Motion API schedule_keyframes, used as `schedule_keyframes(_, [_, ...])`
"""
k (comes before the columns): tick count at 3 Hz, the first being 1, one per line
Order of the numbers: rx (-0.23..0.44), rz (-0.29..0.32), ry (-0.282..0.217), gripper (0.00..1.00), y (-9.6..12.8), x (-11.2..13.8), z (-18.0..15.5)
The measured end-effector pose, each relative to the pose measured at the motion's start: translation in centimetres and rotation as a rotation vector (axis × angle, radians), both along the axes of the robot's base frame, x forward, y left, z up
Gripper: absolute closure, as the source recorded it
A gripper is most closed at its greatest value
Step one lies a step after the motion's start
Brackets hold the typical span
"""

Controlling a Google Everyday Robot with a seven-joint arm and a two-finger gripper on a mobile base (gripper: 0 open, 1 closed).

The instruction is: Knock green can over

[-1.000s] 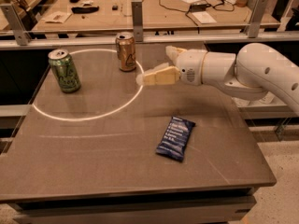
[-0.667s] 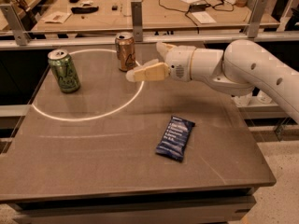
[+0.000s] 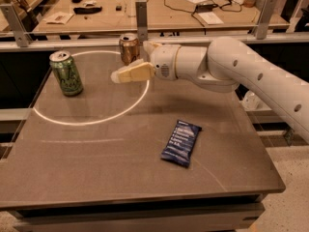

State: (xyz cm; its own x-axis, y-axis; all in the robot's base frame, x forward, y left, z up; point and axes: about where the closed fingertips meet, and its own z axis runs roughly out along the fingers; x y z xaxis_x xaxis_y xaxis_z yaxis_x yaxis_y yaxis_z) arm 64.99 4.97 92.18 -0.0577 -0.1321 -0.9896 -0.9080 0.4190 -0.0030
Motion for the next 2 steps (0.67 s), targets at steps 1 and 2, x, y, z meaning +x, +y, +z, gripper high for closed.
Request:
schedule_keyframes(1, [-0.011,0.056,-0.005,0.0,3.4,0.1,-0.2])
schedule_keyframes(2, [-0.024,0.107,-0.006,0.0,6.5,0.3,-0.5])
